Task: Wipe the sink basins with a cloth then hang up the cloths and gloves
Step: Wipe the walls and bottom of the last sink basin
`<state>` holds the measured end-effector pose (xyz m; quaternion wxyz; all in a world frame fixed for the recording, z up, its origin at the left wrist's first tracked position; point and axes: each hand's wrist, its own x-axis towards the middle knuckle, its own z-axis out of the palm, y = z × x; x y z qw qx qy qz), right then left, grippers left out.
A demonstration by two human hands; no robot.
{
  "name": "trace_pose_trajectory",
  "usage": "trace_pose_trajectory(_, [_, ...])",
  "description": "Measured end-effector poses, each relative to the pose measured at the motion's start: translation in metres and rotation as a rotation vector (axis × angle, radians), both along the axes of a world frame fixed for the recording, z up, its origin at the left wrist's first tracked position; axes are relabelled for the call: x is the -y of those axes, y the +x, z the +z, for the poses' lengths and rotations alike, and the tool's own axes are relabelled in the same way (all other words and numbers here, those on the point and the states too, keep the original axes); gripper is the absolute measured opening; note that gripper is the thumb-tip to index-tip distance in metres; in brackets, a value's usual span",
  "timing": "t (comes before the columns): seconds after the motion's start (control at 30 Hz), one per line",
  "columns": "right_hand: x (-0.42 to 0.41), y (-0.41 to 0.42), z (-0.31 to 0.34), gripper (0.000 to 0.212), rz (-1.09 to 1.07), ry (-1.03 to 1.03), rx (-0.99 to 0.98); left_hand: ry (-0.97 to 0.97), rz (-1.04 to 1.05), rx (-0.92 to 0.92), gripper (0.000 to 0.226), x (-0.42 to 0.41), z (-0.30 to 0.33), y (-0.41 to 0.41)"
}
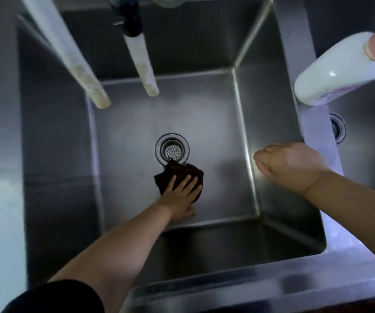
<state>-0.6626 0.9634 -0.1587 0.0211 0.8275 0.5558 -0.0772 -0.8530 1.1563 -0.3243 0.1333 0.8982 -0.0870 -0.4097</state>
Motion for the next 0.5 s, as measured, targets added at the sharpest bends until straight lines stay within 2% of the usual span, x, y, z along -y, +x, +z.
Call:
trace_pose_trajectory(0.07, [-0.002, -0.002, 0.003, 0.015, 0.023, -0.043, 0.004, -0.006, 0.034, -0.047, 0.073, -0.011, 0.017, -0.016])
trace_pose_trajectory(0.13, [-0.003, -0.002, 0.003, 0.017, 0.026, -0.211, 0.022, 0.006, 0.111, -0.062, 0.068, -0.024, 0.037, -0.029])
trace_pose_trajectory(0.2, [-0.005, -0.002, 0.003, 0.018, 0.002, -0.433, 0.048, 0.023, 0.228, -0.015, 0.065, -0.041, 0.059, -0.038])
trace_pose_trajectory(0.27, [-0.007, -0.003, 0.009, 0.018, -0.009, -0.523, 0.049, 0.059, 0.287, 0.077, 0.059, -0.062, 0.083, -0.044])
trace_pose_trajectory(0.4, [-0.020, -0.017, 0.013, 0.008, -0.112, -0.488, 0.104, 0.174, 0.346, 0.321, 0.051, -0.105, 0.132, -0.053])
trace_pose_trajectory(0.5, [-0.054, -0.050, -0.010, 0.009, -0.176, -0.417, -0.043, 0.267, 0.324, 0.528, 0.038, -0.129, 0.163, -0.061])
